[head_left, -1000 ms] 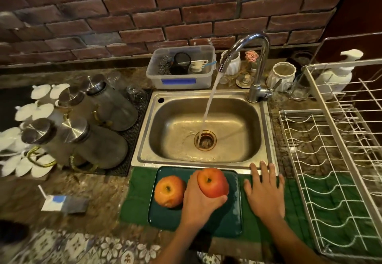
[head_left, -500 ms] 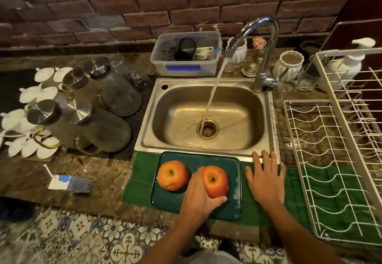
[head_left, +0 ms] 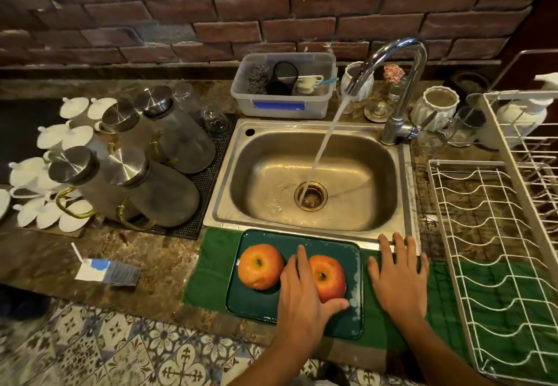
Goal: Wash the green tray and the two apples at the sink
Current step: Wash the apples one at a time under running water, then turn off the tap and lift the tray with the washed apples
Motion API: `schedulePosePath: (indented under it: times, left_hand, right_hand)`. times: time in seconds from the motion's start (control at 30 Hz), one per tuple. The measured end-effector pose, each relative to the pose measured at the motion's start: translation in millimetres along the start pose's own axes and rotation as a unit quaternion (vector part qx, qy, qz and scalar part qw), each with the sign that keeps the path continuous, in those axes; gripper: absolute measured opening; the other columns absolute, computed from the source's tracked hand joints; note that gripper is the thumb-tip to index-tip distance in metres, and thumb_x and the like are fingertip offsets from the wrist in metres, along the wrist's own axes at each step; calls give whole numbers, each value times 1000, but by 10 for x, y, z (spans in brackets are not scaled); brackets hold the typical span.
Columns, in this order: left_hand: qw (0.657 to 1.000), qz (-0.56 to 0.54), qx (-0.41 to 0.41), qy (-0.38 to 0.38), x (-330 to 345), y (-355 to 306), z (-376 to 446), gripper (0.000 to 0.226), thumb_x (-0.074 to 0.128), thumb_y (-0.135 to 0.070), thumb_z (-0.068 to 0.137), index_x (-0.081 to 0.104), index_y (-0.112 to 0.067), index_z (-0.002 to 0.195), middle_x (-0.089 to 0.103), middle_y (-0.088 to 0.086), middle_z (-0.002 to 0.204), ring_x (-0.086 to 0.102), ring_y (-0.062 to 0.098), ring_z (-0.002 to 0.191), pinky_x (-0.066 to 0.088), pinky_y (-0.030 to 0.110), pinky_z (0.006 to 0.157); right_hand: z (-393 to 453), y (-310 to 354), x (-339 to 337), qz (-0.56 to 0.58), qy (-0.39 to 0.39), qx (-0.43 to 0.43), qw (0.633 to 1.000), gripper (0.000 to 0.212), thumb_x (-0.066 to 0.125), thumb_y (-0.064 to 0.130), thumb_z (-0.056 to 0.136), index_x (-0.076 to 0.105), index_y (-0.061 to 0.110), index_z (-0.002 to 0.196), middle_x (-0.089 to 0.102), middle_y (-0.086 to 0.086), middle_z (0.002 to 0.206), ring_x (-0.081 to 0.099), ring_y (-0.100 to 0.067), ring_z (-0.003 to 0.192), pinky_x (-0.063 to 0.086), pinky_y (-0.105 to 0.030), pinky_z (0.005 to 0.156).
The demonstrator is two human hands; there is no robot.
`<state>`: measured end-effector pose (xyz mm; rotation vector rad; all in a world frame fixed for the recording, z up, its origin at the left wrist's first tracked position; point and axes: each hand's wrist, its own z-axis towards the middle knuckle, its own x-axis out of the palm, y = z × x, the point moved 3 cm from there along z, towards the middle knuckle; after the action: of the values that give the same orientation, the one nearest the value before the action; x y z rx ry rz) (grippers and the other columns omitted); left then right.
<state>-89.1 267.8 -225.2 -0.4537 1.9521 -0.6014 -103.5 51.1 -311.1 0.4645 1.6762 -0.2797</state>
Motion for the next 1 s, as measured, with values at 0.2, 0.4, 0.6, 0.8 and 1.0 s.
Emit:
schedulePosePath:
  times: [0.2,0.4,0.6,0.8,1.0]
  left_hand:
    - [992,-44,94,-66,-474,-280,271,91,50,-73,79,18,-32,154,23,-10,155,18,9,144,22,31,117]
    - [986,-88,92,-104,-1053,144,1099,57,58,-47,94,43,-27,144,45,-7,145,34,8,135,30,35,114]
    - [991,88,59,-79,-1140,893,1617,70,39,-71,84,59,-25,133,60,-1,133,49,23,129,36,44,108]
    - [975,213,54,-12,-833,1236,1681,72,13,-72,85,56,-41,133,46,-8,151,14,21,152,10,51,118]
    - [979,202,26,0,-804,1193,1739,38,37,-54,100,60,-42,127,48,-16,147,11,14,152,2,48,118]
  right_hand:
    - [11,-4,-17,-12,23,3,1000,69,12,61,94,16,30,155,13,-5,165,1,-27,153,12,-56,120]
    - [45,3,-17,-4,49,16,999,70,8,63,92,10,34,156,4,-1,166,-9,-23,152,8,-55,121]
    - [84,37,-33,-6,78,31,996,70,16,64,91,12,37,155,-2,2,165,-10,-22,152,4,-53,121]
    - [66,114,-176,6,40,31,999,75,10,59,92,60,23,135,50,-11,148,42,-35,139,32,-59,107]
    - [119,105,-165,24,-13,26,999,86,1,65,90,67,24,126,57,-10,140,31,-32,143,28,-58,109]
